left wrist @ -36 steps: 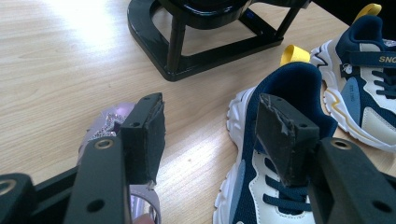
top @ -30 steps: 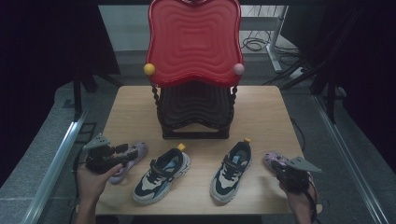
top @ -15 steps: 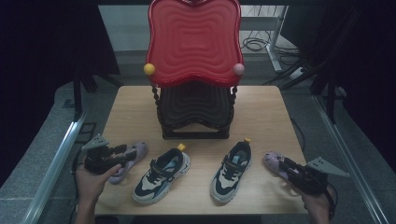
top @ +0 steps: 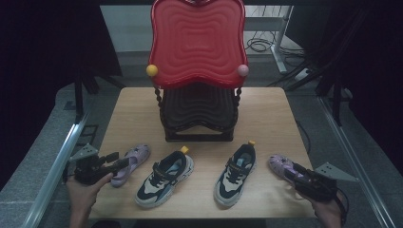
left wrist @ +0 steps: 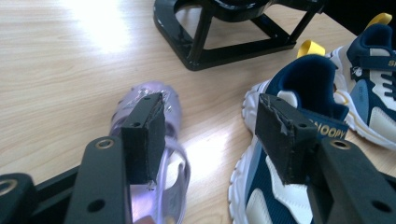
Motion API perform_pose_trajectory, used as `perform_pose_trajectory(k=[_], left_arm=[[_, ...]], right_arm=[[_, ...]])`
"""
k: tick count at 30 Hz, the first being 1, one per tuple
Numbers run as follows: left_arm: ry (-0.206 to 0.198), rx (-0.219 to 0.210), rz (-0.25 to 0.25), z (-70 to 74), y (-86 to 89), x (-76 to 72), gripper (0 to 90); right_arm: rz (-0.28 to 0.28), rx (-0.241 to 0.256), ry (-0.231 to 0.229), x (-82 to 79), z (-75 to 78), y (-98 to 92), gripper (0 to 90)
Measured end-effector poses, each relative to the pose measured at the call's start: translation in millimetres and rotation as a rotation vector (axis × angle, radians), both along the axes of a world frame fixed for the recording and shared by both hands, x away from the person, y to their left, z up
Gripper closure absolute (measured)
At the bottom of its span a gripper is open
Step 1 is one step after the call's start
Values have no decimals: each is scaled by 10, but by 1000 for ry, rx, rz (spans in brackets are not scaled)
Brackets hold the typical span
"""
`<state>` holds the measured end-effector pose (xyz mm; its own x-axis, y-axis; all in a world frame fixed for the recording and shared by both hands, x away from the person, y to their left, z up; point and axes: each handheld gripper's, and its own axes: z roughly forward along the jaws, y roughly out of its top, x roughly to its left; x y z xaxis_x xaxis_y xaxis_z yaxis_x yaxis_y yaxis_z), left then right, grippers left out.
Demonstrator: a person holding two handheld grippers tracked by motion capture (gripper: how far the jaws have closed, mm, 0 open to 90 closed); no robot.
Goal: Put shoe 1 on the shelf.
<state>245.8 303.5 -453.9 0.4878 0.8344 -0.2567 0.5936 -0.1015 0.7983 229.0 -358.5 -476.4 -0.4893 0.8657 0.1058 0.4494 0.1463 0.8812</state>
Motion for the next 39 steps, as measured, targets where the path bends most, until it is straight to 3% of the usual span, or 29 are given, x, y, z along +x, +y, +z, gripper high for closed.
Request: perform_pose_trajectory(k=[8,14,18,32,39], left_arm=[[25,38,-37,-114,78,-67,450],[106,123,-65,-288,3,10,494],[137,166,-64,-382,-54,67,539],[174,152,-72,-533,-62,134,716],[176,147,-80,-548,-52,138,800]], right_arm=[[-25,-6,0,-14,-10,-34,512],[-43,-5,-7,-31,-5,-60,514],[-45,-1,-12,-38,-5,-69,515],[-86,-27,4,-57,-14,-152,517],[-75,-69,70,-84,-27,-247,530]])
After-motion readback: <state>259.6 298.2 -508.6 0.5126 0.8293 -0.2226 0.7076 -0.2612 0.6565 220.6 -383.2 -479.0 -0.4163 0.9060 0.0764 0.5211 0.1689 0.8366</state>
